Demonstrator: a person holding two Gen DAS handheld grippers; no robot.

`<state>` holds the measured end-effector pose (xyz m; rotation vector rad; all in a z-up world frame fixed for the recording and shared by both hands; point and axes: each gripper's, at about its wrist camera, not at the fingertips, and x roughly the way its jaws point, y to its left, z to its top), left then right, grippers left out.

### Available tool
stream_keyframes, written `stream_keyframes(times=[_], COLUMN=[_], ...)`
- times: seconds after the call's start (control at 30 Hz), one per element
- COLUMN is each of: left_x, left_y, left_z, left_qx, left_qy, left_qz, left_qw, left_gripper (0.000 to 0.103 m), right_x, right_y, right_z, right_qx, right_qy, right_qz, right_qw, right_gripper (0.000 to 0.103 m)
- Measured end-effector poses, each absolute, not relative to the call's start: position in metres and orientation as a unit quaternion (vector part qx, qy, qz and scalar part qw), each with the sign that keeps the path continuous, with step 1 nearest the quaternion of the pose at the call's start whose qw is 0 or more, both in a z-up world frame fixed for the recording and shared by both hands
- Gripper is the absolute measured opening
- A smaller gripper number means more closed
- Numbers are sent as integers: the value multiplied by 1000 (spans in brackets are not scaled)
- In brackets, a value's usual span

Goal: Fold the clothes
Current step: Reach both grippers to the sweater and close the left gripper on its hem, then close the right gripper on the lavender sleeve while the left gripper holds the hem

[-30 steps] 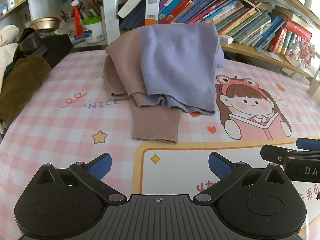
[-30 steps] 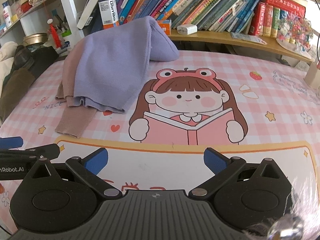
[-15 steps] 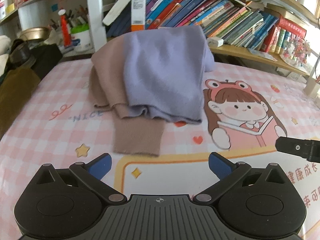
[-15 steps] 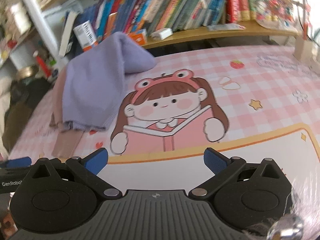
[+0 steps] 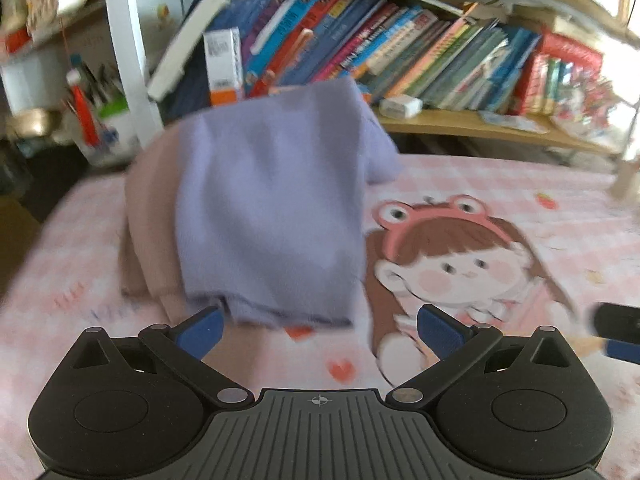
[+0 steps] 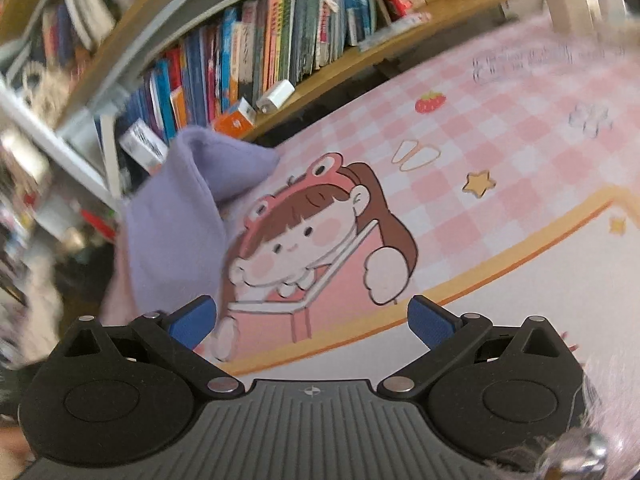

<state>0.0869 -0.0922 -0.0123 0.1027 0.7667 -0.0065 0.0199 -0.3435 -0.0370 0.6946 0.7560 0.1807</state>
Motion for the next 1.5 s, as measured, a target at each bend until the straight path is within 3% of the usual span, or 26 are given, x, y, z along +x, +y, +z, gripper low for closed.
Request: stream_keyframes(times=[0.17,0.37,0.47,0.53,0.57,0.6,0.77,1.07,1.4,1.47,1.5], left_x=[122,149,153,156,156,157,132,12,-79,-90,-94], left_y=[-110,-120,-117,-112,-109,-106,-81,-78,-108,-108,-107], left_z=[-26,-49,-55,-55,-55,-55,-40,41,89,101,107], left_qx=[90,118,123,119,119,124,119,99,69,47,33], left_qy=[385,401,398,398,400,403,393,327,298,275,261], left_qz=[14,30,32,29,30,33,42,15,-70,-107,-126], left_qw=[918,908,908,909,908,906,911,940,949,954,956], left_gripper=[103,75,73,54,24,16,11,9,8,7,6], right_x=[27,23,20,22,23,24,35,77,119,124,127], right_y=[-357,-373,-378,-379,-380,-380,-372,-337,-310,-309,-308], right_z=[-40,-40,-40,-40,-40,-41,-40,-51,-81,-88,-92], right_qx=[369,361,355,359,364,368,398,517,625,644,653], right_qy=[386,413,412,414,414,415,407,416,428,430,430], right_qz=[82,54,61,70,76,82,147,263,231,216,208], right_qw=[842,834,837,834,831,828,809,700,610,596,588], right_gripper=[103,103,102,100,100,100,99,97,97,83,66])
